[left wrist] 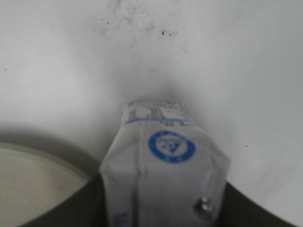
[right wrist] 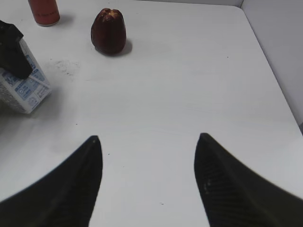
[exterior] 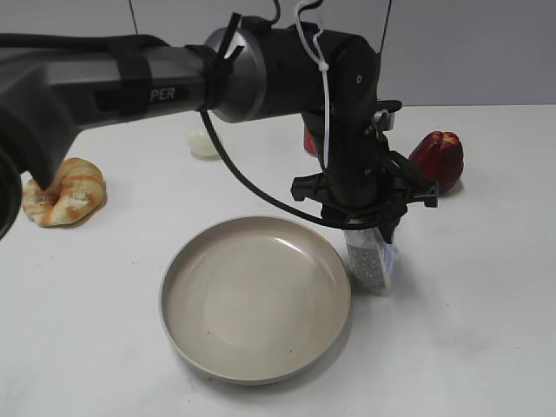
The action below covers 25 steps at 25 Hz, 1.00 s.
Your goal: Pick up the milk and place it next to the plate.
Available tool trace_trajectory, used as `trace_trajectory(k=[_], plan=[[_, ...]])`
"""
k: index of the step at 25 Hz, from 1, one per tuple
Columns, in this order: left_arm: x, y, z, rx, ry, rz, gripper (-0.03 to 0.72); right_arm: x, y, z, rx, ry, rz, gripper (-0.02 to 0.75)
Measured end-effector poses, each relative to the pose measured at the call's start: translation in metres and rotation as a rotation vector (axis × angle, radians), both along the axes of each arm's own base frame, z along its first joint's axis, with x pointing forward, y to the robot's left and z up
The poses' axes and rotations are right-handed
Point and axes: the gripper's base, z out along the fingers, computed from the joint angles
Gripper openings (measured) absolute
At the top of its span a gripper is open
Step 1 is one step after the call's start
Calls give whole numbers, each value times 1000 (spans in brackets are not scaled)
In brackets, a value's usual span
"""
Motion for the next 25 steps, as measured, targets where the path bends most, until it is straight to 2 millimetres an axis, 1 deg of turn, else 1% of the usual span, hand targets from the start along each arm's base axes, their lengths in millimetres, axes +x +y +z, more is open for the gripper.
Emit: trace_trajectory(k=[5,8,10,12,13,16,18,20,22,25], plan=[[-1,-4,3,-53,27,26,498,0,0,0,0,0,0,466],[-1,-4,8,-62,23,28,537,0,0,0,0,0,0,466],[3,-2,21,-82,0,32,545,0,0,0,0,0,0,466],[9,2,45,-113,-54,35,548,0,0,0,0,0,0,466],[14,6,61,-130,-89,38,548,0,0,0,0,0,0,466],[27,28,113,-125,-226,19,549,0,0,0,0,0,0,466],[34,52,146,-73,-312,-10,549,0,0,0,0,0,0,466],[41,77,173,-12,-407,-26,549,0,0,0,0,0,0,466],[51,105,193,17,-464,3,549,0,0,0,0,0,0,466],[64,146,208,37,-481,71,549,0,0,0,0,0,0,466]])
